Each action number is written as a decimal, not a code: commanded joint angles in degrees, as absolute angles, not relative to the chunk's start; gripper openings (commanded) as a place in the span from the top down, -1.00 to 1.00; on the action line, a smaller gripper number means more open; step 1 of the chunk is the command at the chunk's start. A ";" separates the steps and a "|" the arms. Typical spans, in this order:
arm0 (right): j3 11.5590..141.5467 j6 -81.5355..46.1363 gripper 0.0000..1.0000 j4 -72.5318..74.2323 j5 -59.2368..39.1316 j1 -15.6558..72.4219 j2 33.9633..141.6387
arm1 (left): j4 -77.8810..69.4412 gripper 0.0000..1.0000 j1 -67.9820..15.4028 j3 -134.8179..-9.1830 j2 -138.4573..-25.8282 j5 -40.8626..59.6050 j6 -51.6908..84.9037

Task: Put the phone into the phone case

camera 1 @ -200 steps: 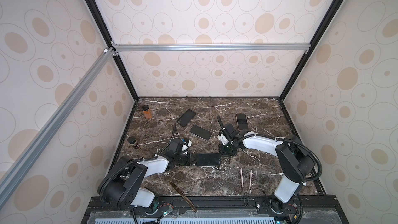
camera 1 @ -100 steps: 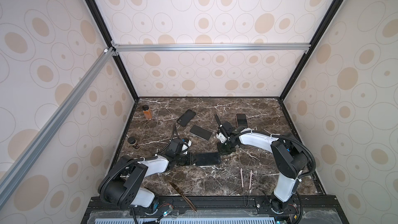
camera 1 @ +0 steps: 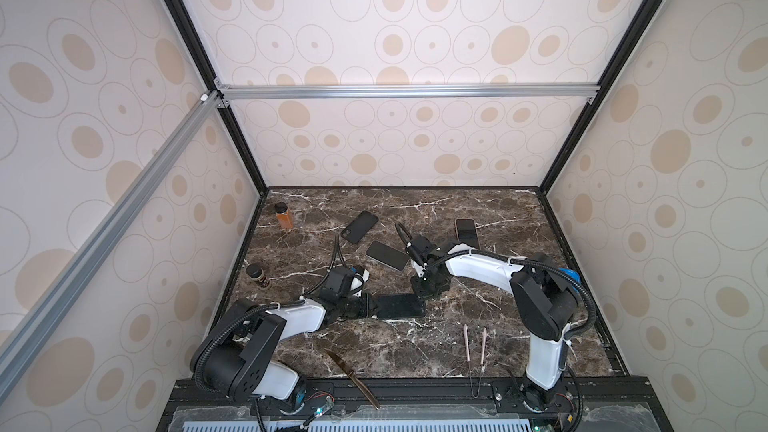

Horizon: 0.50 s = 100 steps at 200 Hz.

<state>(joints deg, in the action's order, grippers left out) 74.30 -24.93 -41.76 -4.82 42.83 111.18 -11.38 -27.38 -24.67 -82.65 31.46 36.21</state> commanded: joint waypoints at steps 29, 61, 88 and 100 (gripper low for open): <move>70.52 -26.01 0.74 -37.36 -0.05 46.16 126.18 | -11.67 0.58 -27.94 -25.49 -83.06 30.37 35.50; 71.09 -26.17 0.74 -37.50 0.01 46.43 127.31 | -11.71 0.58 -27.95 -25.32 -82.92 30.39 35.62; 69.68 -25.49 0.72 -36.59 0.07 46.48 124.99 | -11.28 0.58 -27.95 -24.87 -82.06 28.52 35.80; 69.35 -24.34 0.68 -36.88 0.28 46.41 123.49 | -10.21 0.58 -27.93 -24.96 -81.61 25.65 35.85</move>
